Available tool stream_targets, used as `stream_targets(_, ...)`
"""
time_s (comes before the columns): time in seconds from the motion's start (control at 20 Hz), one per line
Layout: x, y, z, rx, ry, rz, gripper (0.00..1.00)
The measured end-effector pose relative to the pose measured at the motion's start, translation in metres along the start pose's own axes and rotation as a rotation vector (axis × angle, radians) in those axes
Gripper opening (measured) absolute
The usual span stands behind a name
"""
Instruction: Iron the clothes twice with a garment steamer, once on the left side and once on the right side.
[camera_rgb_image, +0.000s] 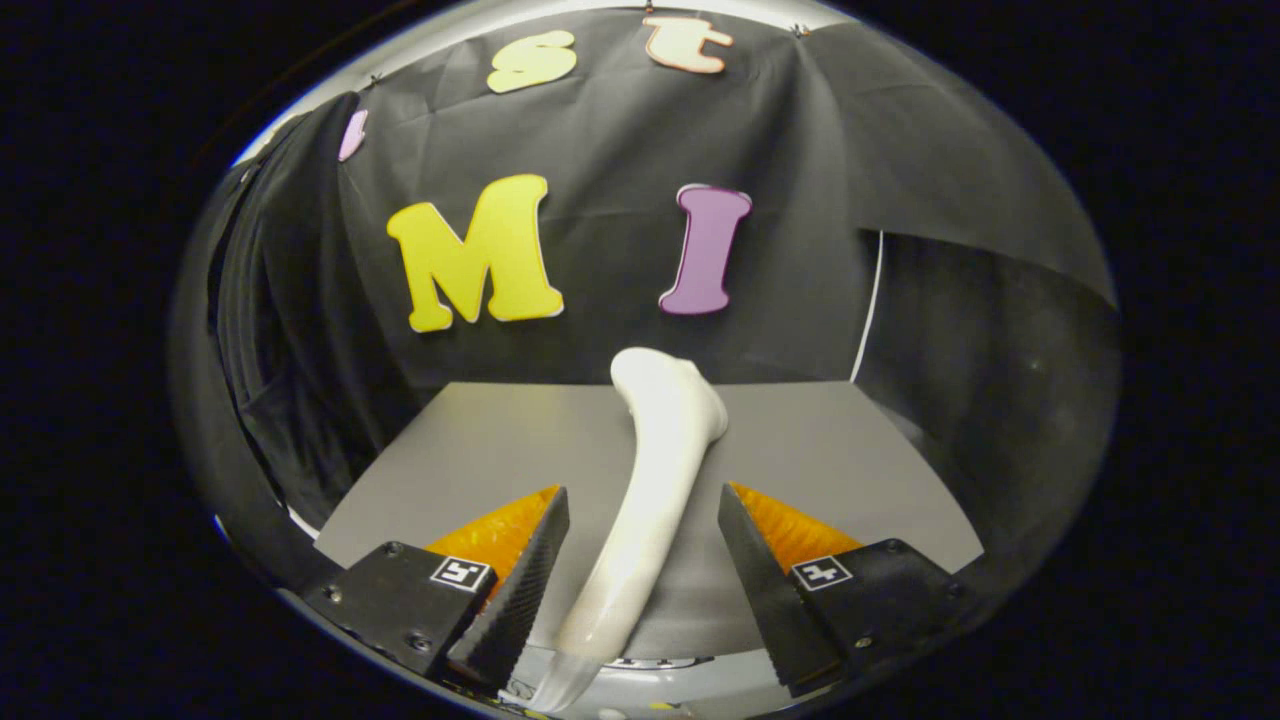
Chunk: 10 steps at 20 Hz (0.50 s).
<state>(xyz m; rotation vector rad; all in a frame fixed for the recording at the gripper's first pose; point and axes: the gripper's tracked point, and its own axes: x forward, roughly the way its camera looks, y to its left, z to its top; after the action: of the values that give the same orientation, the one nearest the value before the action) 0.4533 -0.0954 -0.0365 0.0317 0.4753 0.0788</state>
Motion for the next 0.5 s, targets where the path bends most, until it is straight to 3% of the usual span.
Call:
stream_targets(0.25, 0.016, -0.001, -0.018, 0.021, 0.094, -0.003, 0.72)
stream_targets(0.5, 0.02, 0.003, -0.031, 0.085, 0.156, 0.009, 0.59)
